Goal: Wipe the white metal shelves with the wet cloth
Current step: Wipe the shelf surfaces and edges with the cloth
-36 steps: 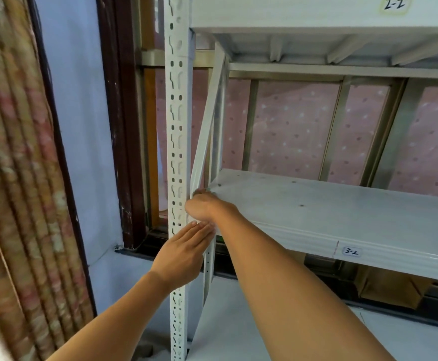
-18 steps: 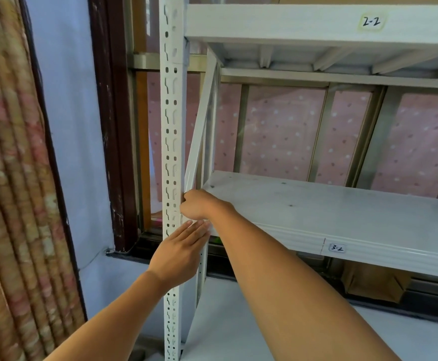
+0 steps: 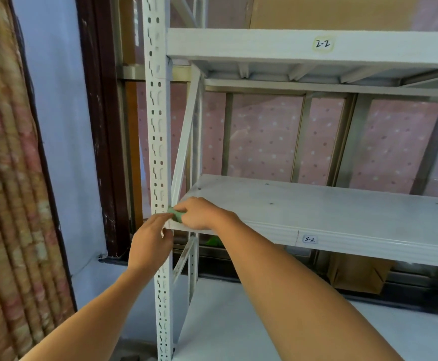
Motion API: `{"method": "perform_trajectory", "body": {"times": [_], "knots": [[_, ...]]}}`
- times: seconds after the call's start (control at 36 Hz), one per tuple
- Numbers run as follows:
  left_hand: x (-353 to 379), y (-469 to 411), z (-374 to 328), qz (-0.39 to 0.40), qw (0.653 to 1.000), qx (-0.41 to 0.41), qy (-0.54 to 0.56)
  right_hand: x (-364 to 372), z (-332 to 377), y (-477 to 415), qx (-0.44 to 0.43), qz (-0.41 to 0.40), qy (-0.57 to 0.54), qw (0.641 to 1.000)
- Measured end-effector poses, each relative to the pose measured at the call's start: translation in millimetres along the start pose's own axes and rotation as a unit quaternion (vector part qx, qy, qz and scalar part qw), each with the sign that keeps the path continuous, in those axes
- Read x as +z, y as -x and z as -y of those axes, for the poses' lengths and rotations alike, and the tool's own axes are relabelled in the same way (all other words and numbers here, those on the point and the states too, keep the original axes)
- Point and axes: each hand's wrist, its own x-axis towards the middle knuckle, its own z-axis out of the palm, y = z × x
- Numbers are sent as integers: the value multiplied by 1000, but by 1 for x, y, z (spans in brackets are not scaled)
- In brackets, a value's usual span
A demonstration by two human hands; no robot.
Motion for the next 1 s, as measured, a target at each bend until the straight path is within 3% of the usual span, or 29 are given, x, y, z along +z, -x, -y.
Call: {"method": "perform_trajectory", "body": {"times": [0.08, 0.25, 0.42, 0.81, 0.89, 1.0], "knots": [[-6, -4, -16, -14, 996, -51, 66, 1, -4, 14, -11, -10, -29, 999], [-8, 3, -31, 65, 994, -25, 88, 9, -11, 37, -1, -64, -98, 993], [-10, 21, -31, 89, 995, 6, 42, 6, -20, 44, 25, -118, -163, 979], [-29, 13, -28, 55, 998, 17, -23, 5, -17, 42, 19, -190, -175, 966], [-21, -4, -41, 38, 999, -13, 32, 4, -17, 40, 10, -204, -185, 961], [-6, -35, -67, 34, 979, -142, 139, -3, -24, 34, -2, -226, -208, 952]]}}
